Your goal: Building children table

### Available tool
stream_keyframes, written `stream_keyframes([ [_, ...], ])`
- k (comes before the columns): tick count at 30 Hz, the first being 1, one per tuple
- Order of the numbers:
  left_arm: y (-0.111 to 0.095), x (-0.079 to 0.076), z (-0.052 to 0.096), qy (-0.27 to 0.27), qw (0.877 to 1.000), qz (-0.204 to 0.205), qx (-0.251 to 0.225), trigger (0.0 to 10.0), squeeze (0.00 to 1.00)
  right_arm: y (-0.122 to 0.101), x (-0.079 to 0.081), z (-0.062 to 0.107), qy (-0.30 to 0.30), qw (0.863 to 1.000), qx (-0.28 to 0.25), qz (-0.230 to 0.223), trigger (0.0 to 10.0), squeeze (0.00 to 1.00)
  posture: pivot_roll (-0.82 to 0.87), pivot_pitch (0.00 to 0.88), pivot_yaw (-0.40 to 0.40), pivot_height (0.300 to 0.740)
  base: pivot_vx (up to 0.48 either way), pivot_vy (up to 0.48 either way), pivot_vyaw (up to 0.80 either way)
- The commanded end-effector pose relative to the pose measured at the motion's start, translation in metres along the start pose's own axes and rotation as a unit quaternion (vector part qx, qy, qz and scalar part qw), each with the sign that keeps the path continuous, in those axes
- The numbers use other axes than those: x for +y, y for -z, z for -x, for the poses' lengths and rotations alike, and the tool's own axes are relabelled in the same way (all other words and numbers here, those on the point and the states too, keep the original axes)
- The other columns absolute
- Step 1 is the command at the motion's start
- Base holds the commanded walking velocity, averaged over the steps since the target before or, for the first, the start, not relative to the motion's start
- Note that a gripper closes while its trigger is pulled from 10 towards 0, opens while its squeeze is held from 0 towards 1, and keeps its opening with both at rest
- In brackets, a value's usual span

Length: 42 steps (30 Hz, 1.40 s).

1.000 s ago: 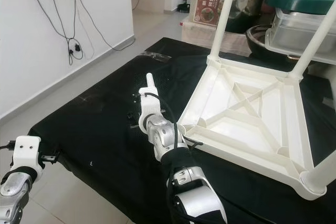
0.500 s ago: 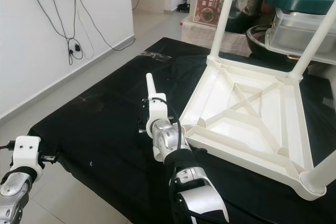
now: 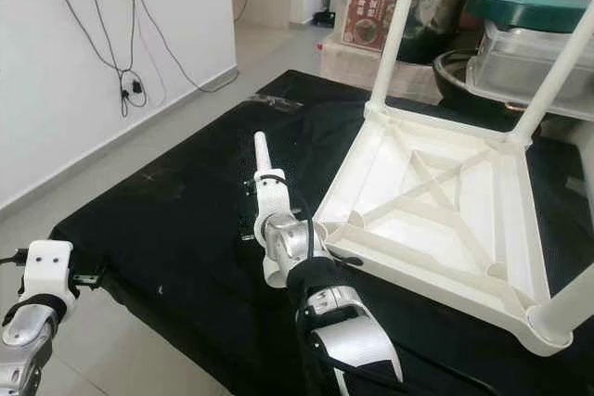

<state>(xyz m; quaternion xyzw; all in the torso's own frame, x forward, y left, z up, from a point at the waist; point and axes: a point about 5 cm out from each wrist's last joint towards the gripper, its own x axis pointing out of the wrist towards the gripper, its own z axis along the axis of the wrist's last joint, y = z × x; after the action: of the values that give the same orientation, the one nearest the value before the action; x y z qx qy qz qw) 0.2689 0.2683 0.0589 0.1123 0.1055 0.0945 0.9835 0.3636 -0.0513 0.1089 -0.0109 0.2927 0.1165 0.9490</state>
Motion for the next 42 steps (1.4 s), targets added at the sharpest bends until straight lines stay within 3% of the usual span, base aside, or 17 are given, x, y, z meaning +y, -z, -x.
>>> stream_keyframes([
  [1, 0.026, -0.009, 0.007, 0.015, 0.998, -0.014, 0.065, 10.0, 0.0, 0.022, 0.002, -0.003, -0.013, 0.999, 0.043, -0.006, 0.0, 0.0, 0.08, 0.0, -0.097, 0.74, 0.0, 0.0, 0.0],
  [14, 0.026, -0.009, 0.006, 0.018, 0.998, -0.021, 0.063, 10.0, 0.0, 0.018, 0.003, -0.002, -0.026, 0.999, 0.025, 0.016, 0.0, 0.0, 0.07, 0.0, -0.089, 0.74, 0.0, 0.0, 0.0],
  [18, 0.025, -0.009, 0.006, 0.019, 0.998, -0.025, 0.062, 10.0, 0.0, 0.006, 0.007, 0.004, -0.085, 0.996, -0.009, 0.026, 0.0, 0.0, 0.07, 0.0, -0.087, 0.74, 0.0, 0.0, 0.0],
  [19, 0.026, -0.008, 0.006, 0.019, 0.998, -0.026, 0.063, 10.0, 0.0, 0.002, 0.009, 0.008, -0.121, 0.991, -0.027, 0.049, 0.0, 0.0, 0.07, 0.0, -0.084, 0.74, 0.0, 0.0, 0.0],
  [20, 0.026, -0.008, 0.006, 0.019, 0.998, -0.026, 0.063, 10.0, 0.0, 0.002, 0.009, 0.008, -0.121, 0.991, -0.027, 0.049, 0.0, 0.0, 0.07, 0.0, -0.084, 0.74, 0.0, 0.0, 0.0],
  [21, 0.026, -0.007, 0.006, 0.019, 0.997, -0.027, 0.063, 10.0, 0.0, -0.001, 0.013, 0.015, -0.173, 0.979, -0.047, 0.094, 0.0, 0.0, 0.07, 0.0, -0.082, 0.74, 0.0, 0.0, 0.0],
  [22, 0.026, -0.007, 0.006, 0.019, 0.997, -0.027, 0.063, 10.0, 0.0, -0.001, 0.013, 0.015, -0.173, 0.979, -0.047, 0.094, 0.0, 0.0, 0.07, 0.0, -0.082, 0.74, 0.0, 0.0, 0.0],
  [23, 0.026, -0.007, 0.006, 0.019, 0.997, -0.028, 0.063, 10.0, 0.0, -0.001, 0.012, 0.019, -0.197, 0.97, -0.054, 0.132, 2.6, 0.0, 0.07, 0.0, -0.081, 0.74, 0.0, 0.0, 0.0],
  [24, 0.026, -0.007, 0.006, 0.019, 0.997, -0.029, 0.064, 10.0, 0.0, 0.001, 0.008, 0.022, -0.209, 0.963, -0.048, 0.166, 10.0, 0.0, 0.07, 0.0, -0.081, 0.74, 0.0, 0.0, 0.0],
  [25, 0.026, -0.006, 0.006, 0.019, 0.997, -0.029, 0.064, 10.0, 0.0, 0.003, 0.004, 0.024, -0.213, 0.956, -0.042, 0.196, 10.0, 0.0, 0.07, 0.0, -0.078, 0.74, 0.0, 0.0, 0.0],
  [31, 0.026, -0.006, 0.006, 0.019, 0.997, -0.031, 0.065, 10.0, 0.0, 0.007, -0.008, 0.024, -0.191, 0.953, -0.019, 0.234, 10.0, 0.0, 0.07, 0.0, -0.08, 0.74, 0.0, 0.0, 0.0],
  [32, 0.027, -0.006, 0.006, 0.019, 0.997, -0.031, 0.065, 10.0, 0.0, 0.01, -0.011, 0.025, -0.181, 0.955, -0.005, 0.234, 10.0, 0.4, 0.06, 0.0, -0.082, 0.74, 0.0, 0.0, 0.0],
  [34, 0.027, -0.006, 0.006, 0.019, 0.997, -0.031, 0.065, 10.0, 0.0, 0.01, -0.011, 0.025, -0.181, 0.955, -0.005, 0.234, 10.0, 0.4, 0.06, 0.0, -0.082, 0.74, 0.0, 0.0, 0.0],
  [35, 0.027, -0.006, 0.006, 0.019, 0.997, -0.031, 0.065, 10.0, 0.0, 0.012, -0.014, 0.027, -0.178, 0.956, 0.004, 0.232, 10.0, 1.0, 0.06, 0.0, -0.082, 0.74, 0.0, 0.0, 0.0],
  [40, 0.027, -0.007, 0.007, 0.019, 0.997, -0.032, 0.066, 10.0, 0.0, 0.016, -0.014, 0.031, -0.183, 0.957, 0.013, 0.224, 10.0, 1.0, 0.05, 0.0, -0.078, 0.74, 0.0, 0.0, 0.0],
  [42, 0.028, -0.008, 0.007, 0.021, 0.997, -0.034, 0.067, 10.0, 0.0, 0.023, -0.016, 0.043, -0.211, 0.954, 0.035, 0.211, 10.0, 1.0, 0.05, 0.0, -0.08, 0.74, 0.0, 0.0, 0.0],
])
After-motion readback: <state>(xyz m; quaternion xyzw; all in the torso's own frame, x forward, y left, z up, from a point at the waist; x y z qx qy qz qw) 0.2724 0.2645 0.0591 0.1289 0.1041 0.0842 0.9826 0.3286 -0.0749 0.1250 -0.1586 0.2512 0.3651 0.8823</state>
